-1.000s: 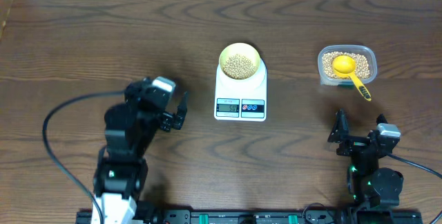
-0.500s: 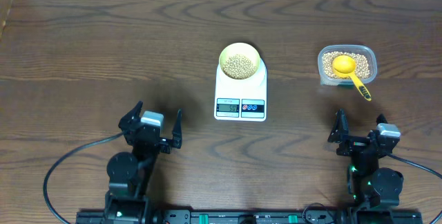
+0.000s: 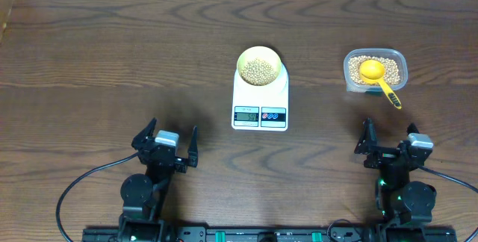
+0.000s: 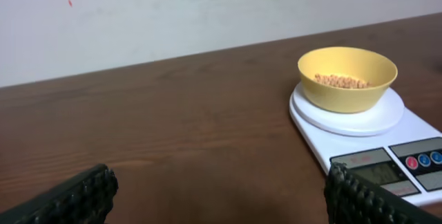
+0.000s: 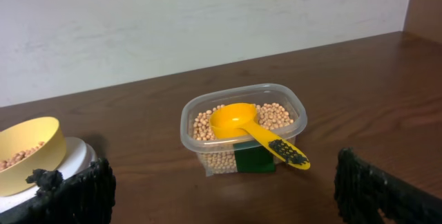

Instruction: Scoop item into bowl and weigh 50g on scale

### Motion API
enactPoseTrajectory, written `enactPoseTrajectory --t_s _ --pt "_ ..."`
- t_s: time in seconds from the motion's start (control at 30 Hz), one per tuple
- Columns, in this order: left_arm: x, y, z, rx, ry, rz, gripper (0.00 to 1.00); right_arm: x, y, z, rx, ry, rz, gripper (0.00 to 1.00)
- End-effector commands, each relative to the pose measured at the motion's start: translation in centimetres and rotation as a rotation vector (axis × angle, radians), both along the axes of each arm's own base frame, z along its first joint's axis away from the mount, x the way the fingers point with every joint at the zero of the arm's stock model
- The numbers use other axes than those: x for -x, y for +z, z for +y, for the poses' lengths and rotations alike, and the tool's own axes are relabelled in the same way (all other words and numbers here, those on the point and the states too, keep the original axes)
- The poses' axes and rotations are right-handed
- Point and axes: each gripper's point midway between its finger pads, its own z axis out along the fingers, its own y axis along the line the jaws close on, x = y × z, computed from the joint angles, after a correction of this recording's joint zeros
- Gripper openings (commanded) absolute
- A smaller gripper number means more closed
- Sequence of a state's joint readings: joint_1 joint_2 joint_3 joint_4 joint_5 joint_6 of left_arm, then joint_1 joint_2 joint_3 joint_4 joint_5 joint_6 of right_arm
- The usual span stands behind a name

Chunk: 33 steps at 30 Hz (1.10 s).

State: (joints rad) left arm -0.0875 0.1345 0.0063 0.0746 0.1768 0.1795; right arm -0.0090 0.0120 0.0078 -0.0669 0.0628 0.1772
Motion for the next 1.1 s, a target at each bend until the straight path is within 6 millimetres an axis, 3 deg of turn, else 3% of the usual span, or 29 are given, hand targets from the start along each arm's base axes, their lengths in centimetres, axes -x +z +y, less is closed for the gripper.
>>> enactPoseTrajectory --t_s 0.0,0.13,0.37,0.43,1.07 --pt "0.1 -0.2 0.3 0.007 0.015 0.008 0.98 0.0 -0.1 0.0 0.011 0.0 0.0 0.99" --pt "0.6 -2.2 0.3 0.0 0.015 0.087 0.98 0.0 -0.1 0.0 0.011 0.0 0.0 0.99" --pt "0.7 -1.4 0.3 0.003 0.015 0.054 0.98 0.0 -0.1 0.0 0.011 0.0 0.0 0.99" --pt "0.8 -0.1 0.3 0.008 0.014 -0.003 0.97 0.0 -0.1 0.0 0.011 0.0 0.0 0.99" --pt "0.7 -0.5 0.3 0.007 0.015 0.012 0.98 0.0 -0.1 0.0 0.011 0.0 0.0 0.99"
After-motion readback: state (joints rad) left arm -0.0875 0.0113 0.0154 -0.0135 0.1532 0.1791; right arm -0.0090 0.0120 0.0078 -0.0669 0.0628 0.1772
